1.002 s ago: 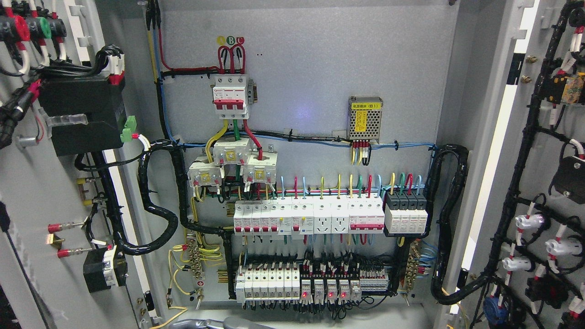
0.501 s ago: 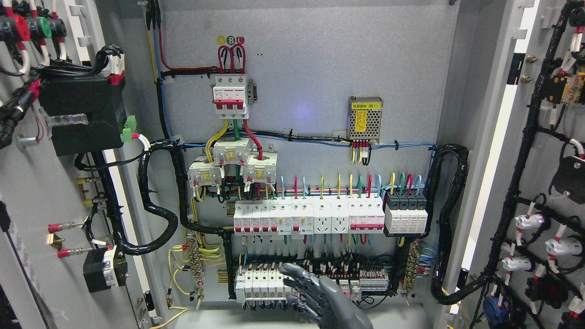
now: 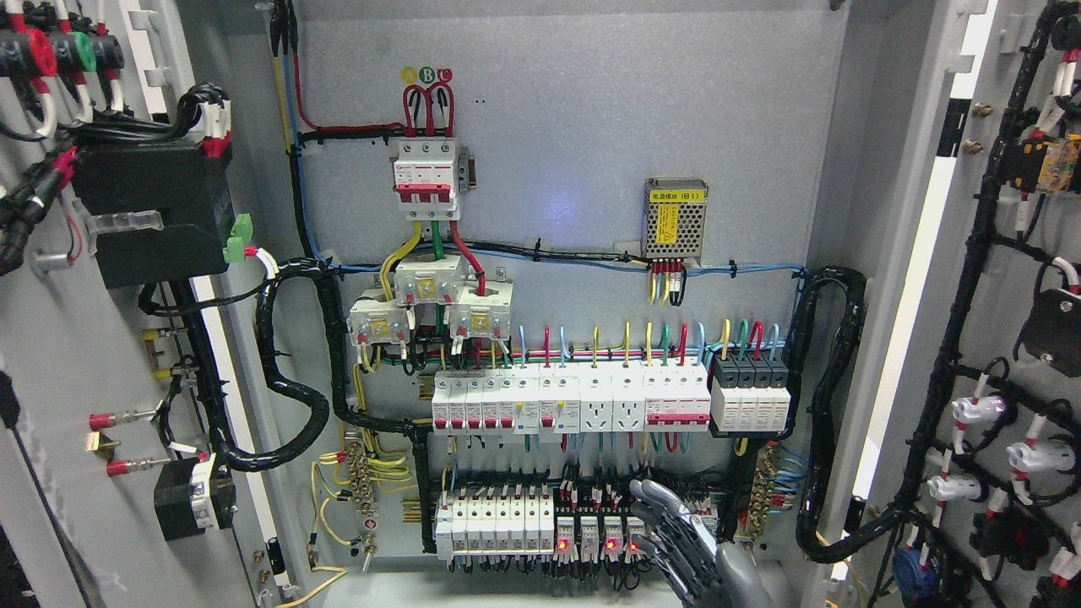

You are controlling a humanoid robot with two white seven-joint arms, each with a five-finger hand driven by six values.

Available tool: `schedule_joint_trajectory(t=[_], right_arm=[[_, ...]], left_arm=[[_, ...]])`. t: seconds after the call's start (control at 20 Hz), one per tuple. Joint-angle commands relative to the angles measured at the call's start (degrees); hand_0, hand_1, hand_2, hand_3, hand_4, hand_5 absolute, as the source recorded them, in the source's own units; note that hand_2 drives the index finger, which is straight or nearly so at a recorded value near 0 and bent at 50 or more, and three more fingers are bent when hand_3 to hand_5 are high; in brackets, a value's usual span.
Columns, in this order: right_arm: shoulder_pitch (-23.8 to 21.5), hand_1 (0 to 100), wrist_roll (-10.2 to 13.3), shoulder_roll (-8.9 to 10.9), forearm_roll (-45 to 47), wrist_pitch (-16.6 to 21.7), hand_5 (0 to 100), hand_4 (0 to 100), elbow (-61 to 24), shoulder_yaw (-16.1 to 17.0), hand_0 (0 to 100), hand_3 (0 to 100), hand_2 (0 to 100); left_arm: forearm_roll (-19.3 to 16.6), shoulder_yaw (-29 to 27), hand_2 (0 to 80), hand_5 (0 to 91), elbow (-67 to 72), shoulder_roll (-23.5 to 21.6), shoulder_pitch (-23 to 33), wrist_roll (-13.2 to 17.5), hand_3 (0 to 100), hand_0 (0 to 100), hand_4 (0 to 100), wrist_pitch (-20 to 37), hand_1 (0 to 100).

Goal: Open door with both hands

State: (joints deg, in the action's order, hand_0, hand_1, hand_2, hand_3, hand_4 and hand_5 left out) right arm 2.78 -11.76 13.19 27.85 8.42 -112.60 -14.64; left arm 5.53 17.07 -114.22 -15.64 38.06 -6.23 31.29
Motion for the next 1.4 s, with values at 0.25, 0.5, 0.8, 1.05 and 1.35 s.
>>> schedule_joint_trajectory(t=[0.25, 0.5, 0.8, 1.05, 1.35], right_arm=[[-11.9, 0, 0.2, 4.74, 0.0, 13.0, 0, 0, -7.0, 8.1, 19, 0, 0], [-14.6, 0, 0.2, 4.56, 0.0, 14.4, 0, 0, -7.0, 15.0, 19, 0, 0], [-16.7, 0, 0.2, 4.30, 0.2, 14.9, 0, 0, -7.0, 22.4, 19, 0, 0], [-19.1, 0, 0.0, 4.38, 0.2, 18.0, 0, 0, -7.0, 24.9, 19, 0, 0], [-21.1, 0, 0.1, 4.65, 0.3, 24.8, 0, 0, -7.0, 25.2, 19, 0, 0]], left_arm=[[0.0, 0.6, 0.0, 0.0, -3.9, 2.1, -11.3, 0.0, 0, 0, 0, -0.4, 0], [0.0, 0.5, 0.0, 0.0, -4.8, 5.6, -14.6, -0.1, 0, 0, 0, -0.1, 0], [-0.1, 0.0, 0.0, 0.0, -6.3, 6.1, -15.5, -0.1, 0, 0, 0, -0.1, 0], [0.6, -0.6, 0.0, 0.0, -6.3, 7.0, -16.6, -0.1, 0, 0, 0, 1.2, 0], [6.7, -3.4, 0.0, 0.0, -6.2, 7.1, -17.8, -0.1, 0, 0, 0, 2.1, 0]])
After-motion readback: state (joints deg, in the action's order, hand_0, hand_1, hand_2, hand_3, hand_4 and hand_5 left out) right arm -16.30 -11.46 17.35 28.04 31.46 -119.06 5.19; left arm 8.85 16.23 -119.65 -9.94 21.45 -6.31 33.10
